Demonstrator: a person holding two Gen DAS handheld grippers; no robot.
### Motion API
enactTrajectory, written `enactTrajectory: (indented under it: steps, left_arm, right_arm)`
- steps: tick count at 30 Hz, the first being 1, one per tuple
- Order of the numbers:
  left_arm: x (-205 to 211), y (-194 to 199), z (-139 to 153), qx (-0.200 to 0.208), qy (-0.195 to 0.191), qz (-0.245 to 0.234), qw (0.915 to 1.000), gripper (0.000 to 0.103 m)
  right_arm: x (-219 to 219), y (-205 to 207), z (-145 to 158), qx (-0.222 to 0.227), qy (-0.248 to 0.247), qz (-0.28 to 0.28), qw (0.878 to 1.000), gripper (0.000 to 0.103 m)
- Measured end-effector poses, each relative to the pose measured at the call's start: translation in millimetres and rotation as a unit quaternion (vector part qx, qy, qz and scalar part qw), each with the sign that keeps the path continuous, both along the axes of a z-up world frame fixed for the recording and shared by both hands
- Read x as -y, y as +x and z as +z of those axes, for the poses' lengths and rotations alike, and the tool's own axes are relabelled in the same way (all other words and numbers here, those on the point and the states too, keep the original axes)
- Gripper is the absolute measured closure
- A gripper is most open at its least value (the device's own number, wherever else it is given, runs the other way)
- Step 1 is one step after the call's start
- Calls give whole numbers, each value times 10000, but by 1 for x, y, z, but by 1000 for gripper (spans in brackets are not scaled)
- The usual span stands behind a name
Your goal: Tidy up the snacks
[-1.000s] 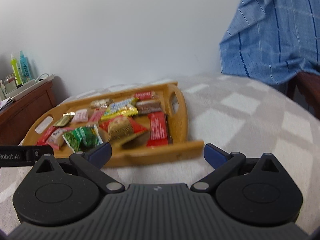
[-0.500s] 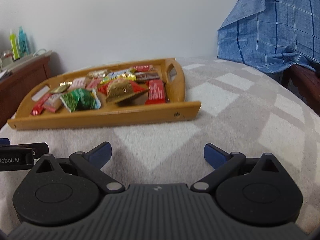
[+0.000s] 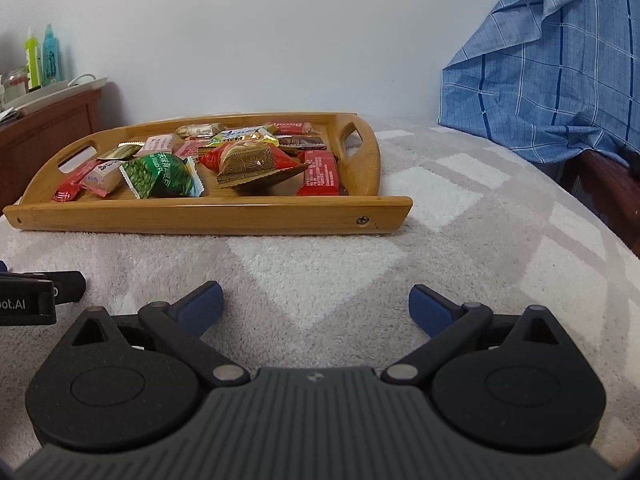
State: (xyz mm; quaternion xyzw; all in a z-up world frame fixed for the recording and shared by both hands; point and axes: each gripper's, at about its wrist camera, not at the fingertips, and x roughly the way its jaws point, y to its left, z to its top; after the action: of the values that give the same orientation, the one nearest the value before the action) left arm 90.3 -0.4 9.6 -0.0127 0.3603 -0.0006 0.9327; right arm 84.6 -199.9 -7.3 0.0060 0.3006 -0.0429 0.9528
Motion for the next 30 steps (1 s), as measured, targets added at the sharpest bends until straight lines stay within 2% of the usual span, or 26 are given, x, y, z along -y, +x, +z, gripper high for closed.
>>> enactTrajectory:
  steps: [3, 30]
  left_arm:
    - [-4, 2, -1, 19, -133, -7, 9999, 0]
    - [-5, 0, -4, 146, -103, -74, 9998, 0]
  right_arm:
    - [1, 1, 0, -28, 33, 18, 10000, 0]
    - [-1, 2, -2, 23, -24, 49, 10000, 0]
